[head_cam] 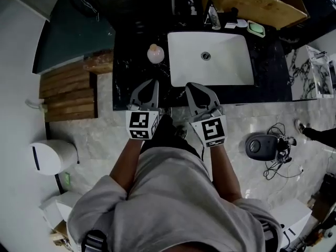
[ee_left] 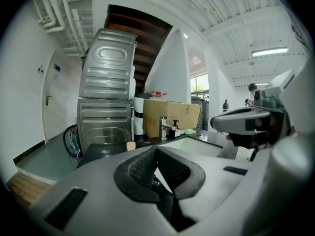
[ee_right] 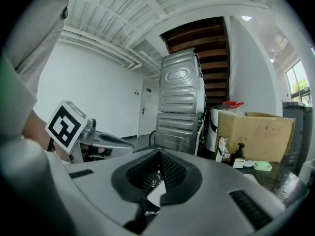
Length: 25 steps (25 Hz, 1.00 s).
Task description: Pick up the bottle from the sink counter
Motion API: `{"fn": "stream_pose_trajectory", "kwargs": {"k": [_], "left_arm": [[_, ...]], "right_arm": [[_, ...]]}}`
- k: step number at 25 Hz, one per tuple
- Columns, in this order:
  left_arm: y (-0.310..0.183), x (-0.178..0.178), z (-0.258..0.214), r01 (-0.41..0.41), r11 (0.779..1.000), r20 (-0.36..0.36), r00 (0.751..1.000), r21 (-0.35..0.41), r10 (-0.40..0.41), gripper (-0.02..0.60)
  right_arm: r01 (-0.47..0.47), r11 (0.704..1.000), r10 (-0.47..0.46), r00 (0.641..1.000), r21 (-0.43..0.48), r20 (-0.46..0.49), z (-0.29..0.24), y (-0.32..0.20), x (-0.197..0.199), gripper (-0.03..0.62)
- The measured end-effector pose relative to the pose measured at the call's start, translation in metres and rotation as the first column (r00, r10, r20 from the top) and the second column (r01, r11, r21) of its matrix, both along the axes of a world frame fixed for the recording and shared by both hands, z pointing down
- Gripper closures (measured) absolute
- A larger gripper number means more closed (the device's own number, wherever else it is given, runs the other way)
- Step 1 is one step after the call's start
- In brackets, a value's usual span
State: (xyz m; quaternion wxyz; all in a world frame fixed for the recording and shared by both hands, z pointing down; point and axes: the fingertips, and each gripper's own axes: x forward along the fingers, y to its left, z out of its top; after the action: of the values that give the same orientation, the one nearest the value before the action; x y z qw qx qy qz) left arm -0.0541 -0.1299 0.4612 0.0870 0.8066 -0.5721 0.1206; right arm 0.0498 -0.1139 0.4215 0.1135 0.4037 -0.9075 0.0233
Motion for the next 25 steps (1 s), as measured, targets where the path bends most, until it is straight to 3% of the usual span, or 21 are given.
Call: {"fn": "stream_pose_trajectory", "kwargs": {"k": [13, 19, 25], "left_arm": [[-0.048, -0.018, 0.029, 0.008, 0.998, -0.023, 1.0, -0.057, -0.01, 0.569], [-0.071, -0.026, 0.038, -0.005, 0.999, -0.058, 0.998, -0.043, 0.002, 0.569], [-0.09, -0.036, 0.052, -0.036, 0.999, -0.043, 0.998, -0.041, 0.034, 0.569]], "right_arm": [[0.031, 0.997, -0.034, 0.999, -0.065, -0.039, 0.021, -0.041, -0.015, 0.585], [0.045, 0.992, -0.051, 0.997, -0.115, -0.05, 0.029, -0.05, -0.027, 0.585], [0.032, 0.992, -0.041, 0.997, -0.122, -0.068, 0.03, -0.066, -0.031, 0.585]]}}
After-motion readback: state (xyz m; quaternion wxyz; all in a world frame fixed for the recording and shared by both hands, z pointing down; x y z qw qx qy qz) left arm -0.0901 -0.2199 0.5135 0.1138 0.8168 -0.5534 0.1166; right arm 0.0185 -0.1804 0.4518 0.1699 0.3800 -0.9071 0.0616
